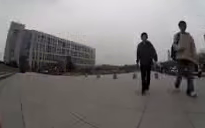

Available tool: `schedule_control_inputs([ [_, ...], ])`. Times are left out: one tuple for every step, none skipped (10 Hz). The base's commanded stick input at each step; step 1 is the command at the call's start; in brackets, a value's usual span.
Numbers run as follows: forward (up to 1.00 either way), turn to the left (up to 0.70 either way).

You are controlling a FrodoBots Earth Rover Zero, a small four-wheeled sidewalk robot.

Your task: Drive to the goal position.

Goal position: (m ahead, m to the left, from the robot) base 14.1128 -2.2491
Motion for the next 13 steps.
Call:
schedule_control_inputs([
  [0.7, -0.35],
  [0.0, 0.0],
  [0.0, 0.0],
  [0.0, 0.0],
  [0.0, 0.0],
  [0.0, 0.0],
  [0.0, 0.0],
  [0.0, 0.0],
  [0.0, 0.0],
  [0.0, 0.0],
  [0.1, 0.0],
  [0.53, 0.0],
  [0.7, 0.0],
])
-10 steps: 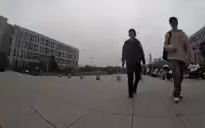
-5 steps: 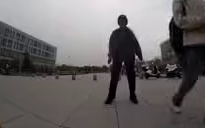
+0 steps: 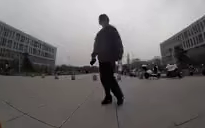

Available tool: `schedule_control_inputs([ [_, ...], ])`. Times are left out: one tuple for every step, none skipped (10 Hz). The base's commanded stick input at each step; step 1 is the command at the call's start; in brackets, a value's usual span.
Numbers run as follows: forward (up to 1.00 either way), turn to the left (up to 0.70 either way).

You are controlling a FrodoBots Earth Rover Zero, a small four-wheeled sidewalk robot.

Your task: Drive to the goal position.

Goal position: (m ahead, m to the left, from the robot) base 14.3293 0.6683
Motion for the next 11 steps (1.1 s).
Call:
schedule_control_inputs([
  [0.7, 0.0],
  [0.7, 0.0],
  [0.62, 0.0],
  [0.0, 0.0],
  [0.0, 0.0],
  [0.11, 0.0],
  [0.61, 0.0],
  [0.7, 0.0],
  [0.7, 0.0],
  [0.7, 0.0],
  [0.7, 0.0],
])
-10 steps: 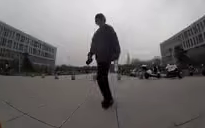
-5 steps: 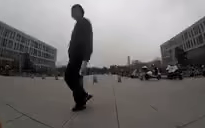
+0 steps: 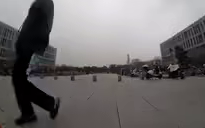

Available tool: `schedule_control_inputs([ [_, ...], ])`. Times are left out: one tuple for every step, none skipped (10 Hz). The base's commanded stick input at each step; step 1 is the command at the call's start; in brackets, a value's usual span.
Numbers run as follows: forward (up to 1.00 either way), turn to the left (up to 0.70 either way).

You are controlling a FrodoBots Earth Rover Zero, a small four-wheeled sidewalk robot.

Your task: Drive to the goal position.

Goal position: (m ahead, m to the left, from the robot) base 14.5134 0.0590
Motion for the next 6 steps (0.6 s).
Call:
schedule_control_inputs([
  [0.7, 0.0],
  [0.7, 0.0],
  [0.7, 0.0],
  [0.7, 0.0],
  [0.7, 0.0],
  [0.7, 0.0],
])
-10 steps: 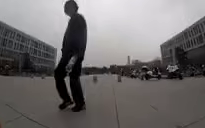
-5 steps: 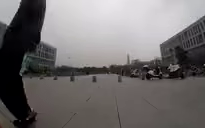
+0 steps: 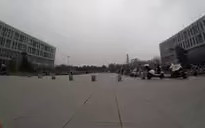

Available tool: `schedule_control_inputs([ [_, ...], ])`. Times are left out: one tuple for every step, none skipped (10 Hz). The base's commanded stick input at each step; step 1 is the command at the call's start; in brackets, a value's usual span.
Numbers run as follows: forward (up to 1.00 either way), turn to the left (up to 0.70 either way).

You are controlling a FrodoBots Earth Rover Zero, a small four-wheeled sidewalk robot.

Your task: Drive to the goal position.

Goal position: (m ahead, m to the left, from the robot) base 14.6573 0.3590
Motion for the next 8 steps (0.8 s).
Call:
schedule_control_inputs([
  [0.7, 0.0],
  [0.7, 0.0],
  [0.7, 0.0],
  [0.7, 0.0],
  [0.7, 0.0],
  [0.7, 0.0],
  [0.7, 0.0],
  [0.7, 0.0],
])
